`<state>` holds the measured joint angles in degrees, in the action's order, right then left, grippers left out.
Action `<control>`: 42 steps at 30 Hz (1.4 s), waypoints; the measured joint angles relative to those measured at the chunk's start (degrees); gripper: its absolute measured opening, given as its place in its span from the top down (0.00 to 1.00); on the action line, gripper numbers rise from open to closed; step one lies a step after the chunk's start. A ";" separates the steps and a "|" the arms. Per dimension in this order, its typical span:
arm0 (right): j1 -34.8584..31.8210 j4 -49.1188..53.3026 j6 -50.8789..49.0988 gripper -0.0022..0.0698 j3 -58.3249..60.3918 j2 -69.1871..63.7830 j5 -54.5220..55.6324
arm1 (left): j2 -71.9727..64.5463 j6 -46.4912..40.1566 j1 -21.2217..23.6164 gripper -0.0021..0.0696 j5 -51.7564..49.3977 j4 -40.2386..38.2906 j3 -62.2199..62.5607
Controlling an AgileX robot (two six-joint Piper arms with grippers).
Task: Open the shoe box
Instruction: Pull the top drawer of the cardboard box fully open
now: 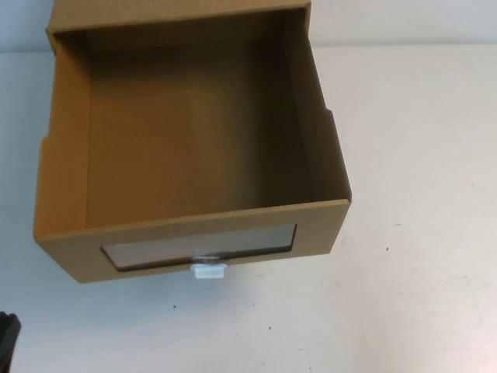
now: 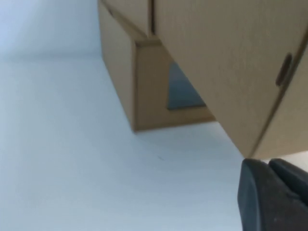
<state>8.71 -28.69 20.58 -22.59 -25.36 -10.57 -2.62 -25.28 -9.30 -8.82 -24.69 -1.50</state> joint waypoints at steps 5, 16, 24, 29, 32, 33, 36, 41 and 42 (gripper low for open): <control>0.00 -0.14 0.00 0.99 0.00 0.13 0.59 | 0.00 9.15 0.00 0.98 -2.31 -5.52 0.00; 0.00 -0.28 0.00 0.99 0.00 0.22 0.81 | 0.00 11.21 0.00 0.98 -2.53 -7.20 0.00; 0.00 -0.40 0.00 0.99 0.00 0.22 0.81 | 0.00 11.33 0.00 0.98 -2.53 -7.20 0.00; 0.00 1.61 0.00 0.99 0.14 0.37 0.81 | 0.00 11.21 0.00 0.98 -2.53 -7.20 0.00; -1.24 3.86 0.11 0.99 2.57 2.44 0.94 | 0.00 11.21 0.00 0.98 -2.53 -7.20 0.00; -2.19 4.42 0.22 0.99 3.99 3.73 0.94 | 0.00 11.21 0.00 0.98 -2.53 -7.20 0.00; -4.55 6.11 0.22 0.99 10.17 8.88 1.81 | 0.00 10.99 0.00 0.98 -2.53 -7.20 0.00; -5.59 6.58 0.34 0.99 21.60 19.19 6.74 | 0.00 10.99 0.00 0.98 -2.53 -7.20 0.00; -5.71 6.58 0.34 0.99 23.10 21.42 7.11 | 0.00 10.99 0.00 0.98 -2.53 -7.20 0.00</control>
<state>3.00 -22.11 20.92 0.50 -3.93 -3.46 -2.62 -14.28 -9.30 -11.34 -31.89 -1.50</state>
